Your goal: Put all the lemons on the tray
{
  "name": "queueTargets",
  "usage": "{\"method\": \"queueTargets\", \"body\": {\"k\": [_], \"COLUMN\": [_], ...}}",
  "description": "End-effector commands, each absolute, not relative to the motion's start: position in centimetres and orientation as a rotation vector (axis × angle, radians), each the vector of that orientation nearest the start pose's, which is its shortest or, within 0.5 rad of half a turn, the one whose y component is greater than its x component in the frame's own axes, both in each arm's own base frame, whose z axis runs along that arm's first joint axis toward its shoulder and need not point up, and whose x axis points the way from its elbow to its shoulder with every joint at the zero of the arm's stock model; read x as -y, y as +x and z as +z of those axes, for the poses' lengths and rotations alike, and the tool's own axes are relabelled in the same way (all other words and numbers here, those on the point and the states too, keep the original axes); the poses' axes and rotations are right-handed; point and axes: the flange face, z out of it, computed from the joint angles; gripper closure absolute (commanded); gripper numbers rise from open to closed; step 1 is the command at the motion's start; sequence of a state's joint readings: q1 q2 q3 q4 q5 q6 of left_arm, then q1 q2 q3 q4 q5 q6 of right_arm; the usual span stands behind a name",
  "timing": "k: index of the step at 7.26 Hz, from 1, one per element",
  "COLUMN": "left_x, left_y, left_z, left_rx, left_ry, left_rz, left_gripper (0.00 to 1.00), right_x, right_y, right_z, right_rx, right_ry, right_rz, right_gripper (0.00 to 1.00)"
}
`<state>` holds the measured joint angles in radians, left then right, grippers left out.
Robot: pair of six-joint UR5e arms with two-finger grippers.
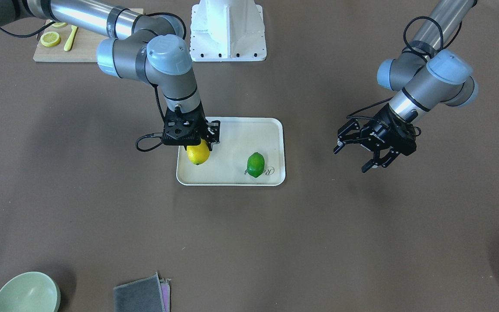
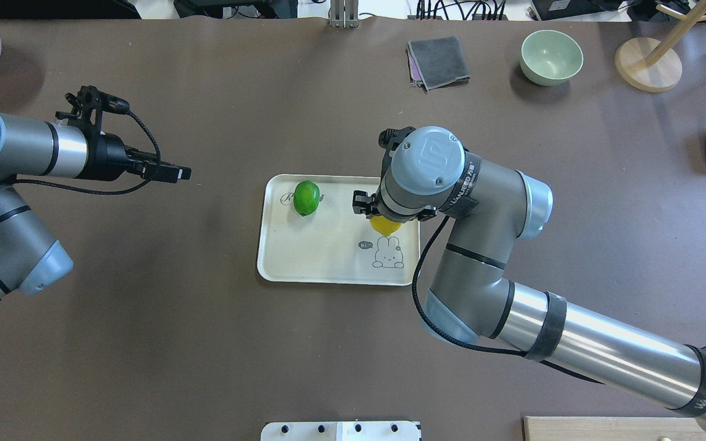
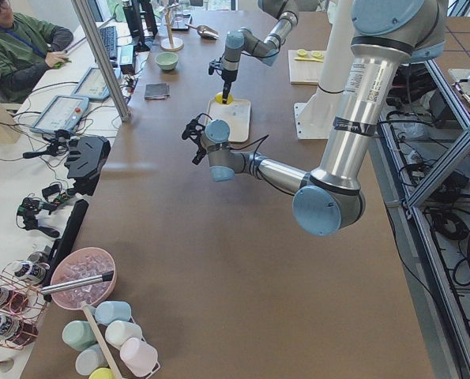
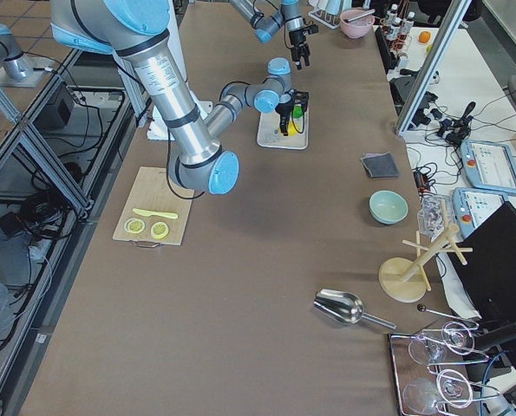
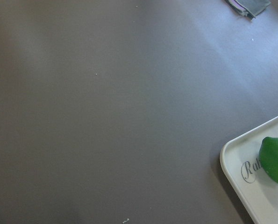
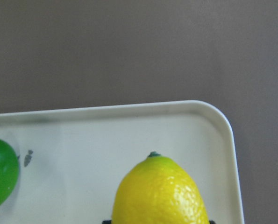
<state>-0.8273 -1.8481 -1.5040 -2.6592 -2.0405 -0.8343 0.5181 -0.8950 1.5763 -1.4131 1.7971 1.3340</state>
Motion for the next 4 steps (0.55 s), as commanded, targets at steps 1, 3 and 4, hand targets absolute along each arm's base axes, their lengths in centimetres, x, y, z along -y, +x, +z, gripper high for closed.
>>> {"method": "queueTargets", "body": {"k": [1,3,4], "left_x": [51.0,51.0,50.9], "left_y": [35.0,34.9,34.3], "left_z": [41.8,41.7,42.0], "left_rx": [-1.184,-1.185,-1.184], "left_ry": [0.609,0.614,0.6], "left_rz": [0.229,0.233,0.234], "left_gripper": [0.02,0.02,0.02], "right_x": [45.1,50.1,53.7], "right_y": [-55.7,-47.9,-39.3], "right_z": [23.1,22.9,25.1], "right_rx": [0.86,0.91,0.94], "right_ry": [0.126,0.146,0.099], "right_rz": [0.167,0.062,0.001], "right_gripper": [0.0,0.0,0.0]}}
